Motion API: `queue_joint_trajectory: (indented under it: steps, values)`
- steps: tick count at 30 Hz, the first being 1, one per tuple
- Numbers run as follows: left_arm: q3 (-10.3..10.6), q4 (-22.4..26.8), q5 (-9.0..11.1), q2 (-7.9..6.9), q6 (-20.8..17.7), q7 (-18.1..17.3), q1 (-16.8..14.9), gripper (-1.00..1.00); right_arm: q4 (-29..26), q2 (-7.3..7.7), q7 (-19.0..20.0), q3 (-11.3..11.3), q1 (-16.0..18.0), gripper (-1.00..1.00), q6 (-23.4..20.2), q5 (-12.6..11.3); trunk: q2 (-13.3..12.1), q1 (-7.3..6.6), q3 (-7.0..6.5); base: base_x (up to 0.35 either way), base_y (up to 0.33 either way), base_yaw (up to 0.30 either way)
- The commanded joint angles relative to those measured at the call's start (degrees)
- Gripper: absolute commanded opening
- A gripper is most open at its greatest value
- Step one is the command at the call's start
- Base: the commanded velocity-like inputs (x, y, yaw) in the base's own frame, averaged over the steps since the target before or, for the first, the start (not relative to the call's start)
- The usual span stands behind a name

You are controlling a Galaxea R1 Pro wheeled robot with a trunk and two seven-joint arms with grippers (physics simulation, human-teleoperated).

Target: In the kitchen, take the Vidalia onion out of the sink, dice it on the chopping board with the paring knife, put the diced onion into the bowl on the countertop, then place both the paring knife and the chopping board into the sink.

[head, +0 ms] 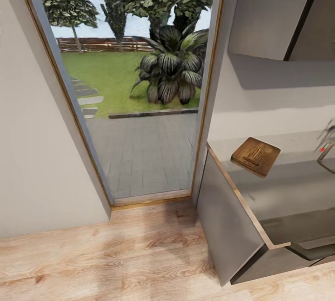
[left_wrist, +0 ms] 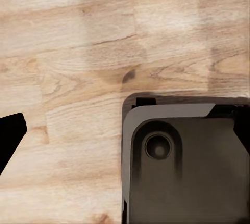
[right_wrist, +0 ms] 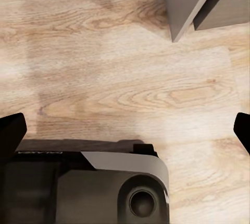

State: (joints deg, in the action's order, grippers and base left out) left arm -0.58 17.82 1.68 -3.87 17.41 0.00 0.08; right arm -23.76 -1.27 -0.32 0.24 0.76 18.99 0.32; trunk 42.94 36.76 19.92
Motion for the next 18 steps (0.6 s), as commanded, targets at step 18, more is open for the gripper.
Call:
queue_joint_trajectory:
  steps: [18]
  values:
    - [0.0, -0.1, 0.2, 0.06, 0.1, 0.0, 0.0, 1.00, 0.0, 0.05, 0.0, 0.0, 0.0, 1.00, 0.2, 0.0, -7.2, -3.95, -3.18, 0.000, 0.000, 0.000]
